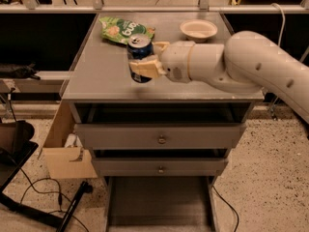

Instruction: Place pepsi can into bottom drawer

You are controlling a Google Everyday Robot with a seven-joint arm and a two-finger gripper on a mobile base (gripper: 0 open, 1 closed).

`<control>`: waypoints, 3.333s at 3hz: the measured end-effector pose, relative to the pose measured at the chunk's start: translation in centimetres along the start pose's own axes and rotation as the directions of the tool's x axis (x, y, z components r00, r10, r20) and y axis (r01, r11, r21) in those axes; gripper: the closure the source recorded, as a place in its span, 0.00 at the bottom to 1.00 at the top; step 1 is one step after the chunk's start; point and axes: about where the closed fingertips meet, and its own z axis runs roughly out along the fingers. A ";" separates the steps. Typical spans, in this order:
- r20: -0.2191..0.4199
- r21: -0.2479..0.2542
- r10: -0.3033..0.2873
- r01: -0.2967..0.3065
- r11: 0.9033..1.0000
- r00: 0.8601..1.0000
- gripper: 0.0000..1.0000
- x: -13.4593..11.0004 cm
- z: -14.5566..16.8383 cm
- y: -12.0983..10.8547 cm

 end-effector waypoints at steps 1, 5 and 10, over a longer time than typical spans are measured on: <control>-0.001 0.007 0.025 -0.025 1.000 1.000 1.00 3.9 -2.1 4.8; 0.075 -0.010 0.140 -0.139 0.990 0.987 1.00 24.0 -6.2 9.9; -0.044 -0.152 0.126 -0.132 0.980 0.991 1.00 43.2 -5.2 15.2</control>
Offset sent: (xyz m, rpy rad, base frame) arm -0.1613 -0.1006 -0.1796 0.0572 0.0628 -0.0420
